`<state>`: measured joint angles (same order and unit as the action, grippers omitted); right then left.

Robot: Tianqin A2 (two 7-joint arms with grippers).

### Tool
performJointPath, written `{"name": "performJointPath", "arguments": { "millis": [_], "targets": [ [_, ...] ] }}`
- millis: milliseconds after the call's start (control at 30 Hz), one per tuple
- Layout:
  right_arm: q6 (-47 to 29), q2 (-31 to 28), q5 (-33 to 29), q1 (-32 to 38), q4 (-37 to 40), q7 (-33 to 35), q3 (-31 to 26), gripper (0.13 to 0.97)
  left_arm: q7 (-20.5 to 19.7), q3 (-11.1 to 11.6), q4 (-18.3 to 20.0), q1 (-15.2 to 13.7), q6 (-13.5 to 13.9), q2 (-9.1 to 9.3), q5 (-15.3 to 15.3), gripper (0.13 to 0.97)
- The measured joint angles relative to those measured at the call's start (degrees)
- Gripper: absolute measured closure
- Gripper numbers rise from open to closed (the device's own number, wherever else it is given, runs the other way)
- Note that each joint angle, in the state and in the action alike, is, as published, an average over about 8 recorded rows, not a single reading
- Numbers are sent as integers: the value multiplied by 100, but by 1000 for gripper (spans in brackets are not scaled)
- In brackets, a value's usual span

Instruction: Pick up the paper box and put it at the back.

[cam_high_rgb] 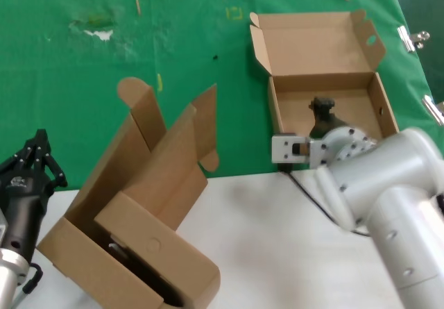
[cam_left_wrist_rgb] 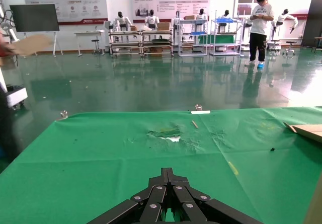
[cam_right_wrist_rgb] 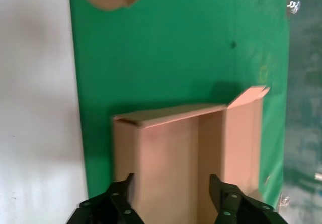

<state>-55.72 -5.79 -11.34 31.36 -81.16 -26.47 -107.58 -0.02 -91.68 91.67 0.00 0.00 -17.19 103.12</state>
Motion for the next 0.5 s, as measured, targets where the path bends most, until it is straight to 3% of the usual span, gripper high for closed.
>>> {"name": "performJointPath", "arguments": {
  "millis": [267,500],
  "targets": [
    [-1156,-649,1421,421,-1327,649,311,496,0,0,0,0,0,0,0,957],
    [-1120,-890,2160,698,-2231,149,1364,355,0,0,0,0,0,0,0,957]
  ]
}}
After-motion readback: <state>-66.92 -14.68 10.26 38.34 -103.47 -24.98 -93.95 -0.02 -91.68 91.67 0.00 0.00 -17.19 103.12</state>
